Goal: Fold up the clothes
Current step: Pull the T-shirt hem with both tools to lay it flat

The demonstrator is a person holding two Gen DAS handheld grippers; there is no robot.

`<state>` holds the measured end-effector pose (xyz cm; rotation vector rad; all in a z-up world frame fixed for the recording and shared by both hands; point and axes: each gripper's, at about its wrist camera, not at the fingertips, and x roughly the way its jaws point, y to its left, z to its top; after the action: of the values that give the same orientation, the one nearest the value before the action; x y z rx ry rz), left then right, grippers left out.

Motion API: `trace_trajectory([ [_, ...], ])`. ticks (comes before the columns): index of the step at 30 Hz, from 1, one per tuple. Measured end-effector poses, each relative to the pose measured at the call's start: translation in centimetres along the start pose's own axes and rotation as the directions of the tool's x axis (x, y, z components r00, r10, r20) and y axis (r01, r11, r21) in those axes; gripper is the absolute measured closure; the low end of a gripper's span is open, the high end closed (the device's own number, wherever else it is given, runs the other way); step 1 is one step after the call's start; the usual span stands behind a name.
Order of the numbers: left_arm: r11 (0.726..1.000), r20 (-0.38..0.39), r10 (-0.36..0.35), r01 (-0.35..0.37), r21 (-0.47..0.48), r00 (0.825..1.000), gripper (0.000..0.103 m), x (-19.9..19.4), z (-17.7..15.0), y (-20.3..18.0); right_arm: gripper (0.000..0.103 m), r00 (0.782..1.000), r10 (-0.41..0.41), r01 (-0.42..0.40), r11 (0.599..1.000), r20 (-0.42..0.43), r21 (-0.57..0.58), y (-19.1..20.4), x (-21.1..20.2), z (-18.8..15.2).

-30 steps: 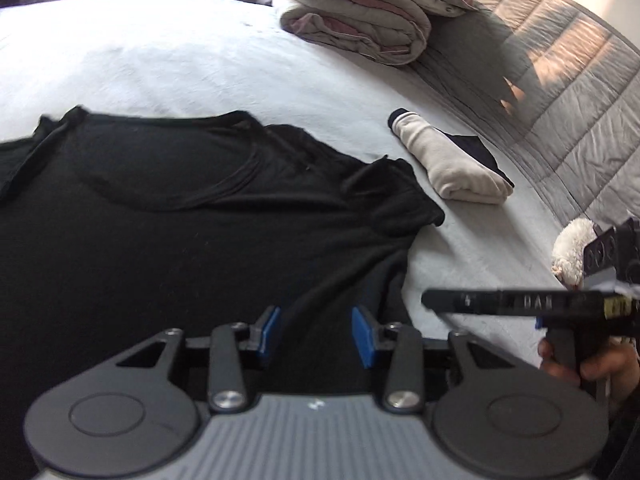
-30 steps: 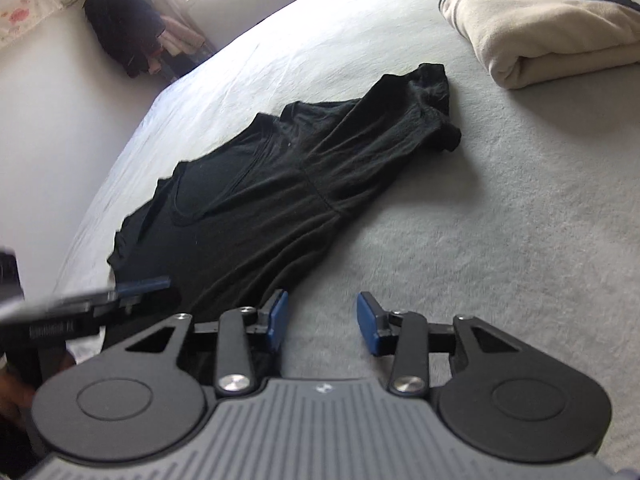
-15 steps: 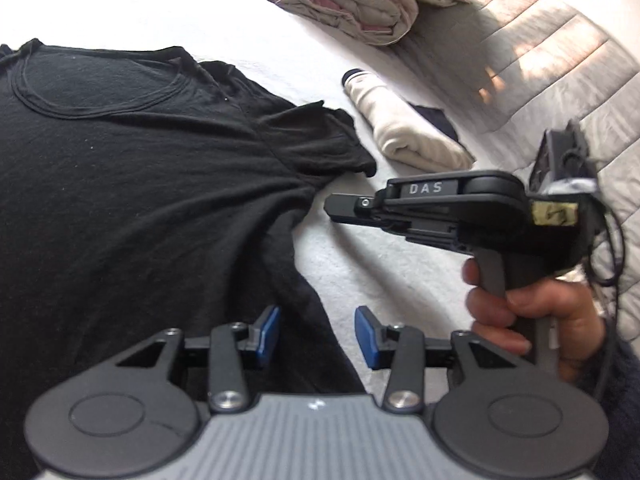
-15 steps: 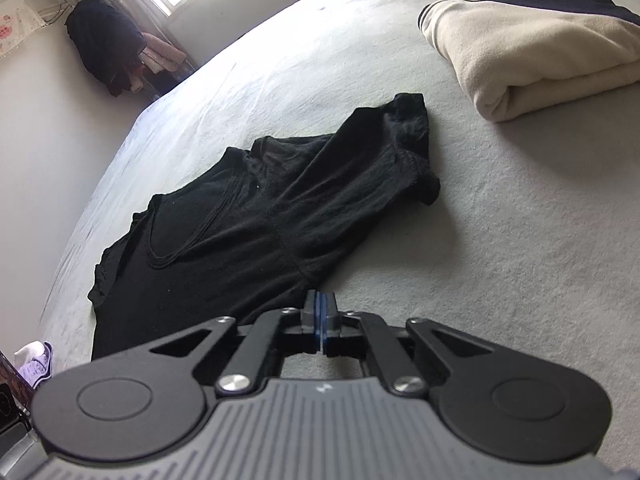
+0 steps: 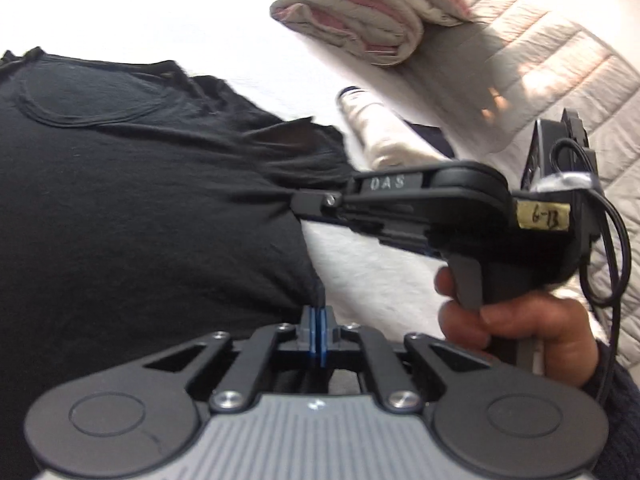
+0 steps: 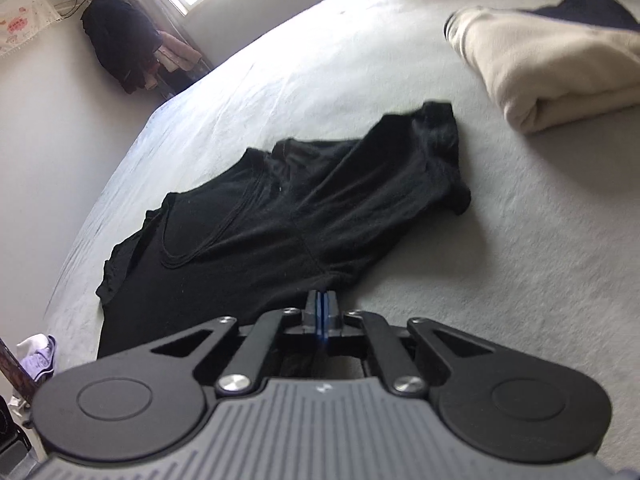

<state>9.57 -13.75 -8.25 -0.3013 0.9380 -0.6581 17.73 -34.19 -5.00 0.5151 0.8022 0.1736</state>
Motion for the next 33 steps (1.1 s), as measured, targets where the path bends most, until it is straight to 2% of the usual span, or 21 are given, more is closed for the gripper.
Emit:
trace_trajectory([
  [1,1.0,-0.031,-0.019,0.019,0.009,0.999,0.101,0.6,-0.1,-0.1,0.101,1.0,-0.016,0.016,1.0,0.005,-0.012,0.1,-0.2,0.2],
  [3,0.999,-0.091,0.001,0.003,0.04,0.996,0.1,1.9,-0.3,-0.2,0.101,0.998,-0.053,0.052,0.998,-0.023,-0.042,0.1,0.2,0.2],
  [6,0.999,-0.088,-0.016,0.02,0.038,0.996,0.097,1.5,-0.4,-0.1,0.093,0.995,-0.074,0.071,0.997,-0.065,-0.038,-0.2,0.6,-0.2],
  [8,0.999,-0.074,-0.032,0.035,0.032,0.997,0.085,0.3,-0.2,0.2,0.089,0.995,-0.063,0.062,0.998,-0.082,-0.02,-0.4,0.1,-0.5],
  [10,0.999,-0.062,-0.025,0.026,0.025,0.998,0.082,-1.2,-0.1,0.9,0.087,0.995,-0.037,0.038,0.999,-0.096,0.002,-0.6,-0.9,-1.0],
  [11,1.0,-0.057,-0.016,0.018,0.02,0.998,0.079,-2.0,-0.2,1.3,0.079,0.994,-0.03,0.03,1.0,-0.104,0.004,-0.6,-1.4,-1.4],
  [13,1.0,-0.055,0.004,-0.003,0.01,0.998,0.075,-3.7,-0.4,2.4,0.068,0.992,-0.031,0.029,0.999,-0.12,-0.015,-0.3,-2.7,-2.7],
  [15,0.999,-0.054,0.034,-0.034,0.007,0.998,0.071,-5.3,-1.0,3.6,0.068,0.99,-0.028,0.024,0.999,-0.14,-0.031,0.1,-4.0,-4.3],
  [22,0.989,-0.059,0.136,-0.139,-0.048,0.989,0.069,-11.3,-4.1,7.4,0.068,0.982,-0.029,0.022,0.999,-0.189,-0.036,1.5,-7.3,-9.5],
  [25,0.979,-0.049,0.187,-0.19,-0.07,0.981,0.068,-13.8,-5.5,9.1,0.069,0.98,-0.042,0.035,0.999,-0.194,-0.04,2.2,-7.8,-11.1],
  [27,0.971,-0.041,0.22,-0.223,-0.087,0.975,0.067,-15.4,-6.4,10.1,0.074,0.98,-0.056,0.046,0.998,-0.193,-0.053,2.8,-7.9,-12.0],
  [29,0.961,-0.036,0.254,-0.256,-0.104,0.967,0.066,-17.1,-7.3,11.2,0.101,0.977,-0.088,0.074,0.994,-0.192,-0.076,3.3,-8.1,-12.6],
  [33,0.938,-0.034,0.319,-0.32,-0.135,0.947,0.065,-20.2,-8.7,13.0,0.102,0.964,-0.202,0.184,0.976,-0.174,-0.117,4.0,-9.6,-13.2],
])
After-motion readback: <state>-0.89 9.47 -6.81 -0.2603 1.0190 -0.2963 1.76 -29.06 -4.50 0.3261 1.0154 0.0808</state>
